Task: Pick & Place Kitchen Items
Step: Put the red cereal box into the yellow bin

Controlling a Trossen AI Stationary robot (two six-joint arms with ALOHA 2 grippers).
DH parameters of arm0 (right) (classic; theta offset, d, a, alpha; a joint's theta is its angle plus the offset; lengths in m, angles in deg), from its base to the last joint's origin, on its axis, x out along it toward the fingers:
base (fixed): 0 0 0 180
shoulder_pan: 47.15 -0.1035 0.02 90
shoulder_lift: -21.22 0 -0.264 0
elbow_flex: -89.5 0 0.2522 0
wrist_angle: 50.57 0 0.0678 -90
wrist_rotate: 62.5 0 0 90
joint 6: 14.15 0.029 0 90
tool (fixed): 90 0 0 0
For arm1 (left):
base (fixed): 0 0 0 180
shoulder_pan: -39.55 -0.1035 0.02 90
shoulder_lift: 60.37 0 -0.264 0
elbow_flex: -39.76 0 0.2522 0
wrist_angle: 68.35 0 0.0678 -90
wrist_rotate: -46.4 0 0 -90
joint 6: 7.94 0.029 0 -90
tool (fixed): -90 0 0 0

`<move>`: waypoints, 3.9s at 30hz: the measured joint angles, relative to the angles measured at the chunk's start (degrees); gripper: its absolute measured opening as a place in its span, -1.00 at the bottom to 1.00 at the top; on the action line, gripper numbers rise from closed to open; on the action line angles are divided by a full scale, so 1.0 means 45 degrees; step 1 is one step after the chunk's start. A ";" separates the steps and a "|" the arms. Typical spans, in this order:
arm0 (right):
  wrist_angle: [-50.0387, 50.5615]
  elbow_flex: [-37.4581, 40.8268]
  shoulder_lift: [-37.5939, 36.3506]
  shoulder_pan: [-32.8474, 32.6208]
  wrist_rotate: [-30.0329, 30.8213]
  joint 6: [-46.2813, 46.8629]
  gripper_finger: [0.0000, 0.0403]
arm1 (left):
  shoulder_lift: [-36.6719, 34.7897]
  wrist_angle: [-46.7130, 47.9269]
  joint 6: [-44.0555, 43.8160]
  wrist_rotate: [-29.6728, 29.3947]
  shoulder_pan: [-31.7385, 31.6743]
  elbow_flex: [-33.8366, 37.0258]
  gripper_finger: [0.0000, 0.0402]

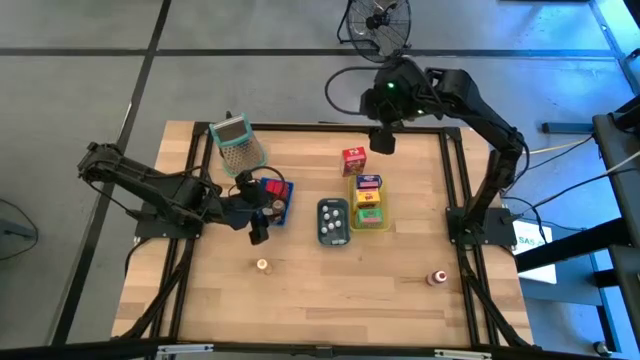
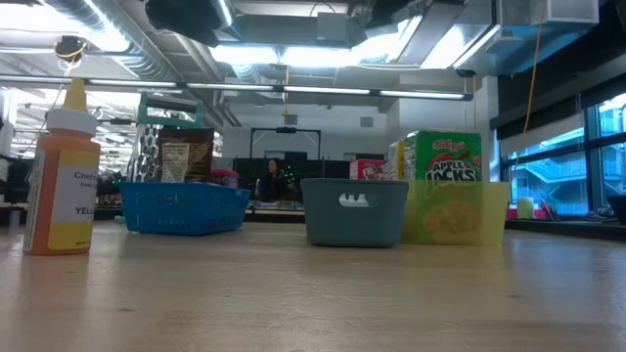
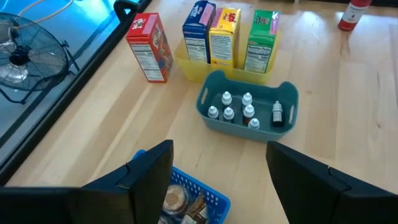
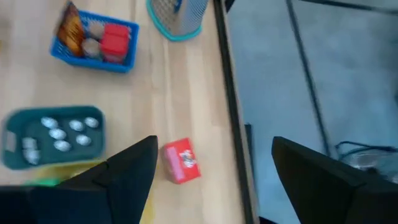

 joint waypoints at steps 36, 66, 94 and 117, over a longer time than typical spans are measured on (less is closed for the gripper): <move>-0.0130 -0.0010 0.0993 0.0178 0.1305 -0.3585 0.58 | 0.0010 -0.0712 0.1345 -0.0549 0.0039 0.0003 0.26; -0.1836 0.5682 0.2570 0.1321 0.0240 -0.3792 0.58 | 0.0010 0.0101 0.0957 -0.0549 0.0126 0.0002 0.26; -0.3431 0.6737 0.2565 0.1381 -0.0537 -0.4202 0.58 | 0.0010 0.0309 0.1001 -0.0646 0.0126 0.0001 0.26; -0.5422 0.8766 0.2565 0.1393 -0.0560 -0.4938 0.58 | 0.0010 0.0455 0.0967 -0.0646 0.0126 0.0003 0.26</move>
